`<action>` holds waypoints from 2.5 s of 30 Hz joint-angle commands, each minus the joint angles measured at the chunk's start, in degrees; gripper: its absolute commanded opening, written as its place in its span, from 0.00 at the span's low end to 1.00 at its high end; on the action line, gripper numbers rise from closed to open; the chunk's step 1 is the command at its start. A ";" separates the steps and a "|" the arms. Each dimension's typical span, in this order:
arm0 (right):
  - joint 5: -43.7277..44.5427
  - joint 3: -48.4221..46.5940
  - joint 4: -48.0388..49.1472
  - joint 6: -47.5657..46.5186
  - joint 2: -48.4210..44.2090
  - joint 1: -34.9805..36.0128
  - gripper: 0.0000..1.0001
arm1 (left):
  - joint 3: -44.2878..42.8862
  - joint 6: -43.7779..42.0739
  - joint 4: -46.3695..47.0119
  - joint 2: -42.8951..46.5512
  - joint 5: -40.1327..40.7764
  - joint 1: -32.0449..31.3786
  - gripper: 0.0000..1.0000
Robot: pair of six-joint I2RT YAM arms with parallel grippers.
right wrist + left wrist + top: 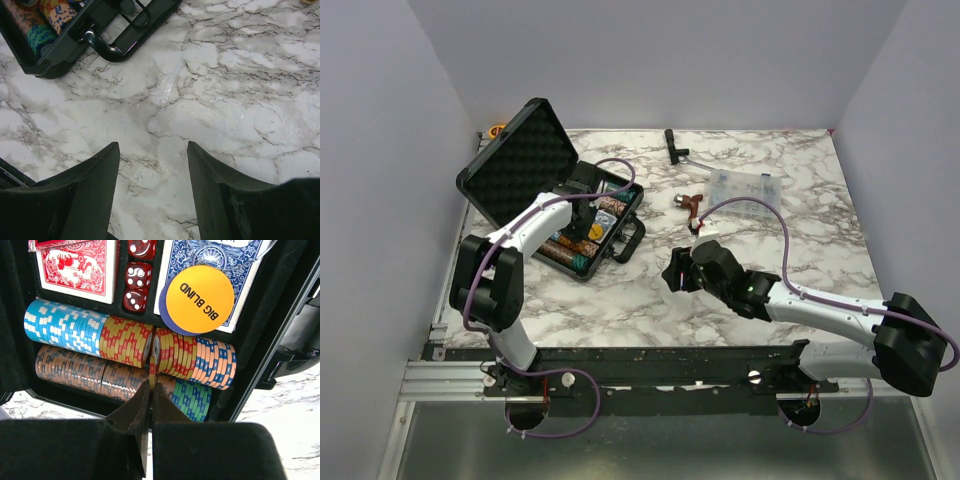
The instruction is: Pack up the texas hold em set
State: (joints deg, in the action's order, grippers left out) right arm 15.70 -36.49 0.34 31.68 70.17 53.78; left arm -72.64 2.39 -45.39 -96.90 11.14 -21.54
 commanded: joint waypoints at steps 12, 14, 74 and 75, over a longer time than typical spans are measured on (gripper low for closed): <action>-0.39 0.54 1.42 1.98 1.27 -0.17 0.59 | -1.71 1.53 1.40 -1.65 2.64 1.06 0.29; -0.65 0.70 1.59 2.16 1.34 -0.17 0.59 | -1.50 2.11 1.52 -1.26 2.98 1.15 0.34; -7.13 7.30 -0.25 4.01 -8.94 -0.18 0.59 | 10.21 22.20 14.56 -1.29 -36.91 18.11 0.12; -7.38 7.19 -2.33 3.98 -9.48 -0.22 0.59 | 11.13 22.73 15.11 -0.67 -36.39 18.11 0.14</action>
State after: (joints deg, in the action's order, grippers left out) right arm 9.89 -28.97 1.30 36.99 63.29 53.78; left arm -64.93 23.77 -28.77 -99.61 -27.46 -3.75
